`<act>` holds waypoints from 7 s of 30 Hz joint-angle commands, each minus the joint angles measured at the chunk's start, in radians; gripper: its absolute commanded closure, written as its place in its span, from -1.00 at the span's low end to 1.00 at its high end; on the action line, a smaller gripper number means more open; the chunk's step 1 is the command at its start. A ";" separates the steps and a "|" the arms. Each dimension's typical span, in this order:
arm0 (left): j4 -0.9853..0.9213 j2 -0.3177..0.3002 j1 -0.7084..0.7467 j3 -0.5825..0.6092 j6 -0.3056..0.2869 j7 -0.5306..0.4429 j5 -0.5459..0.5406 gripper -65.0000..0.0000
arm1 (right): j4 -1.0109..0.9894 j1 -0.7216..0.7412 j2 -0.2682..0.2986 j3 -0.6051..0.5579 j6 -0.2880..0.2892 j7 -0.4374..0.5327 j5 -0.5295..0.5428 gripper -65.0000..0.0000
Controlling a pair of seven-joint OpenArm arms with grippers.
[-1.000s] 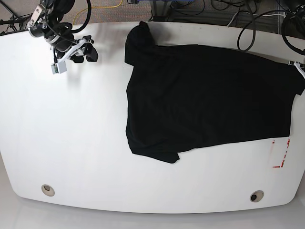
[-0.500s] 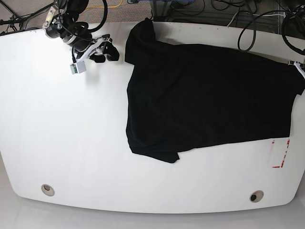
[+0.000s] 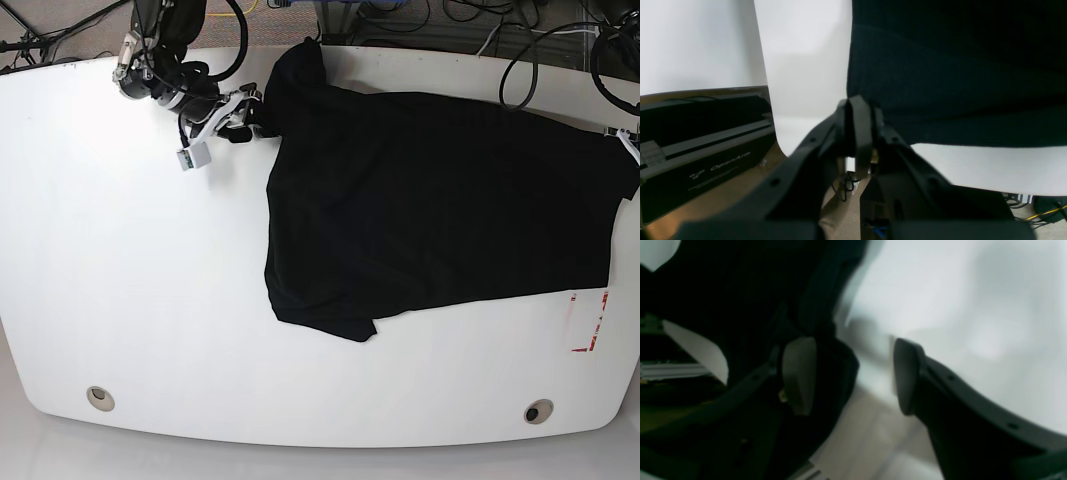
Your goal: Fold the T-shirt properly
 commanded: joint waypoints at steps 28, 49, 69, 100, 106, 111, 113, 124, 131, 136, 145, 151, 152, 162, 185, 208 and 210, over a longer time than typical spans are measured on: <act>0.016 -0.024 -0.007 0.013 -0.003 -0.010 0.004 1.00 | -0.228 0.097 -0.009 0.006 0.006 0.068 0.011 -0.07; 0.016 -0.024 -0.007 0.014 -0.003 -0.010 0.004 1.00 | -0.319 0.147 -0.016 0.001 0.006 0.076 0.010 0.54; 0.019 -0.021 -0.013 0.050 -0.003 -0.011 -0.002 1.00 | -0.166 0.135 -0.003 0.011 0.006 0.063 0.011 1.00; 0.019 -0.018 -0.039 0.050 -0.004 -0.010 -0.002 1.00 | -0.046 0.154 0.018 0.011 -0.060 0.060 0.011 0.04; 0.019 -0.018 -0.039 0.050 -0.004 -0.010 -0.002 1.00 | -0.152 0.177 0.017 0.007 -0.060 0.076 0.011 0.05; 0.018 -0.018 -0.039 0.050 -0.004 -0.010 -0.002 1.00 | -0.192 0.192 0.011 0.003 -0.057 0.092 0.011 0.04; 0.019 -0.018 -0.039 0.050 -0.004 -0.010 -0.002 1.00 | -0.193 0.193 0.009 -0.006 -0.057 0.092 0.013 0.04; 0.018 -0.018 -0.039 0.050 -0.004 -0.010 0.000 1.00 | -0.198 0.196 -0.026 -0.112 -0.060 0.097 0.011 0.04; 0.018 -0.018 -0.039 0.050 -0.004 -0.010 0.001 1.00 | -0.221 0.198 -0.032 -0.123 -0.062 0.097 0.011 0.04; 0.016 -0.018 -0.039 0.051 -0.004 -0.010 0.003 1.00 | -0.281 0.215 -0.032 -0.123 -0.060 0.099 0.011 0.06; 0.016 -0.018 -0.039 0.051 -0.004 -0.011 0.004 1.00 | -0.331 0.216 -0.031 -0.123 -0.060 0.135 0.011 0.81; 0.015 -0.018 -0.039 0.051 -0.004 -0.011 0.004 1.00 | -0.328 0.212 -0.026 -0.117 -0.060 0.135 0.016 1.00; 0.015 -0.018 -0.039 0.051 -0.004 -0.011 0.004 1.00 | -0.319 0.210 -0.025 -0.117 -0.060 0.135 0.016 1.00; 0.019 -0.023 -0.040 0.043 -0.004 -0.011 -0.002 1.00 | -0.078 0.137 0.012 -0.098 -0.063 0.132 0.017 1.00; 0.090 0.057 -0.192 0.043 -0.117 -0.008 -0.003 1.00 | 0.080 0.266 0.172 0.060 -0.094 0.033 0.013 1.00; 0.088 0.210 -0.718 0.163 -0.076 -0.005 0.004 1.00 | -0.224 0.775 0.359 0.041 -0.087 0.029 0.016 1.00; 0.085 0.210 -0.765 0.169 -0.050 -0.005 0.004 1.00 | -0.261 0.830 0.377 0.014 -0.087 0.029 0.016 1.00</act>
